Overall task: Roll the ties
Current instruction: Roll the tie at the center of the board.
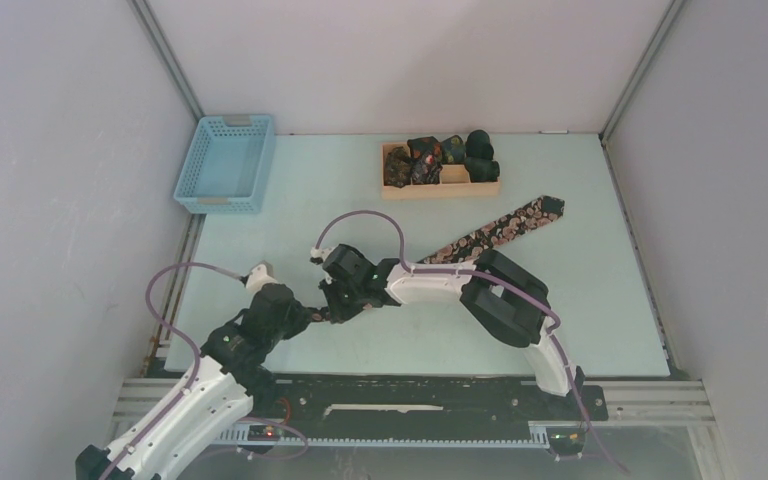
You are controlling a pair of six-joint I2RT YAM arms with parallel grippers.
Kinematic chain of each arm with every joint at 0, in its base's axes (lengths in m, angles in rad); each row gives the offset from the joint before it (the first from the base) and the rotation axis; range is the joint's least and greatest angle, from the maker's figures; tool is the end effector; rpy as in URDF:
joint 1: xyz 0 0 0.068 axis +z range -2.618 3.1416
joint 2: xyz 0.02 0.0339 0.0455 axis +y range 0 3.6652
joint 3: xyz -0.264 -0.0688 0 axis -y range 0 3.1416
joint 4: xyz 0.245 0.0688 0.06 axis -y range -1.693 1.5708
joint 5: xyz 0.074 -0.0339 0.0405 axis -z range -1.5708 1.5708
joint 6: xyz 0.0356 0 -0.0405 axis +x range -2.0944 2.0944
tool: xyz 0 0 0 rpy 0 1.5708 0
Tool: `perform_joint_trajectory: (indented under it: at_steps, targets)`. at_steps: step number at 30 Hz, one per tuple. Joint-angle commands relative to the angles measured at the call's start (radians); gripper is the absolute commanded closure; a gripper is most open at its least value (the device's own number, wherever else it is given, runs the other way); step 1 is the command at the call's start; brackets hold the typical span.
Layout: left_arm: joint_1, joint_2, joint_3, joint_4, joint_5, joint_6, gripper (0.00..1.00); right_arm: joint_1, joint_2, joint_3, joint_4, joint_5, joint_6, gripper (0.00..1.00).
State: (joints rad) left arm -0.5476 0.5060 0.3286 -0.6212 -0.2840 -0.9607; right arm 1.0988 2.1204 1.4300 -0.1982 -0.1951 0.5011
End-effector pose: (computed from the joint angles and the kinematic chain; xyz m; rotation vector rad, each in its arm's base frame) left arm 0.1045 -0.0520 0.1798 -0.6189 2.2841 -0.4113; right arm 0.2001 0.4072 0.1443 -0.8749 2.5249 0.8621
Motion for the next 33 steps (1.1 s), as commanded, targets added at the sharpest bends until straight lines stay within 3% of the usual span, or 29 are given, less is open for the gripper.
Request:
perform_joint_trajectory:
  at_steps: [1, 11, 23, 33]
  targets:
    - [0.002, 0.003, 0.037, -0.005, 0.001, -0.01, 1.0, -0.012, -0.05, 0.041, 0.05, 0.009, 0.001, 1.0]
    - [0.002, 0.04, 0.073, -0.008, -0.003, -0.012, 1.0, -0.012, 0.001, 0.058, 0.057, -0.039, 0.008, 1.0]
    - [0.002, 0.07, 0.082, -0.016, -0.025, 0.002, 1.0, -0.02, -0.185, -0.005, 0.016, -0.038, 0.015, 1.0]
    - [0.002, 0.056, 0.089, -0.03, -0.023, 0.002, 1.0, -0.03, -0.098, 0.038, 0.018, -0.006, 0.036, 1.0]
